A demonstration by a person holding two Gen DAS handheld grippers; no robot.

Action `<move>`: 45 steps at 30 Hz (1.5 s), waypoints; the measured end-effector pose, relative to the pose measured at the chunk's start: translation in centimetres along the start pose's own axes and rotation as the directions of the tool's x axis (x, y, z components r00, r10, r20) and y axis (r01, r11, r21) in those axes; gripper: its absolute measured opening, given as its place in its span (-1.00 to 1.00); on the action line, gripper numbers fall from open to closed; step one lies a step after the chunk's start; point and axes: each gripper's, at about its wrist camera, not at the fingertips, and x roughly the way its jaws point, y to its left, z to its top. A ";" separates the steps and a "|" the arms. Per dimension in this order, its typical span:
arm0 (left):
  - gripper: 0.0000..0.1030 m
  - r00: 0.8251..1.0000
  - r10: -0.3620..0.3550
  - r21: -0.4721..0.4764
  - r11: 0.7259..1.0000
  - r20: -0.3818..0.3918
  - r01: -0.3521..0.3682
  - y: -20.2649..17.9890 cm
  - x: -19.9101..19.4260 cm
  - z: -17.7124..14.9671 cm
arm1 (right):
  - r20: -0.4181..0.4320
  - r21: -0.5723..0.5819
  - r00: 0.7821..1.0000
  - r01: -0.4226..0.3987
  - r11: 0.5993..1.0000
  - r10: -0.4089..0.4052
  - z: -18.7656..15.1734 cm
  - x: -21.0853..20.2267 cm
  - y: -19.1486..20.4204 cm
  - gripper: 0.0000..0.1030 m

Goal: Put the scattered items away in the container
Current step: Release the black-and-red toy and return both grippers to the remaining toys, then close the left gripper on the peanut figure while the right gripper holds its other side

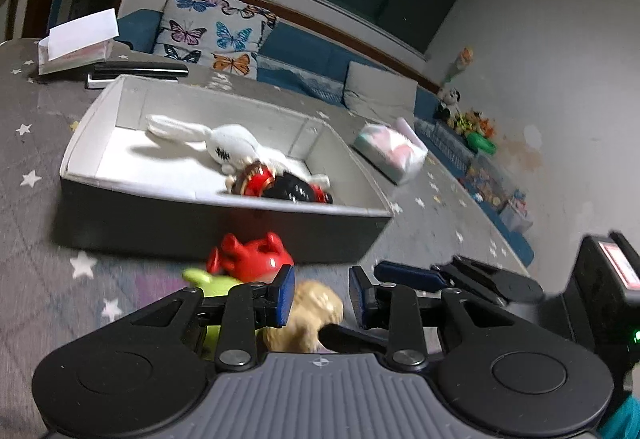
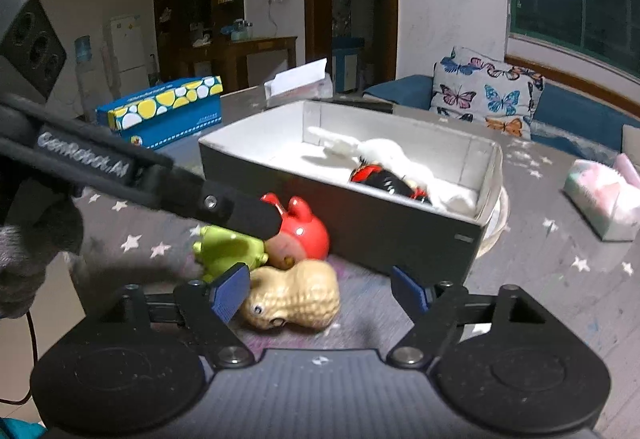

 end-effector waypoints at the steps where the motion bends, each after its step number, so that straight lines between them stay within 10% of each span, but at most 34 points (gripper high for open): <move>1: -0.36 1.000 0.003 0.003 1.000 -0.006 -0.003 -0.1 0.0 -0.2 | -0.004 0.000 1.000 -0.004 1.000 0.004 -0.1 0.1 0.0 0.55; 32: -0.34 0.995 -0.021 -0.031 0.999 -0.101 0.018 0.8 2.0 -1.3 | -0.063 -0.033 0.998 -0.032 0.999 0.030 -1.8 2.6 1.0 0.53; 45: -0.25 0.990 0.050 0.139 0.990 -0.134 -0.032 -0.4 3.6 -0.5 | -0.056 -0.051 0.998 -0.020 0.998 0.017 -1.8 3.0 0.8 0.45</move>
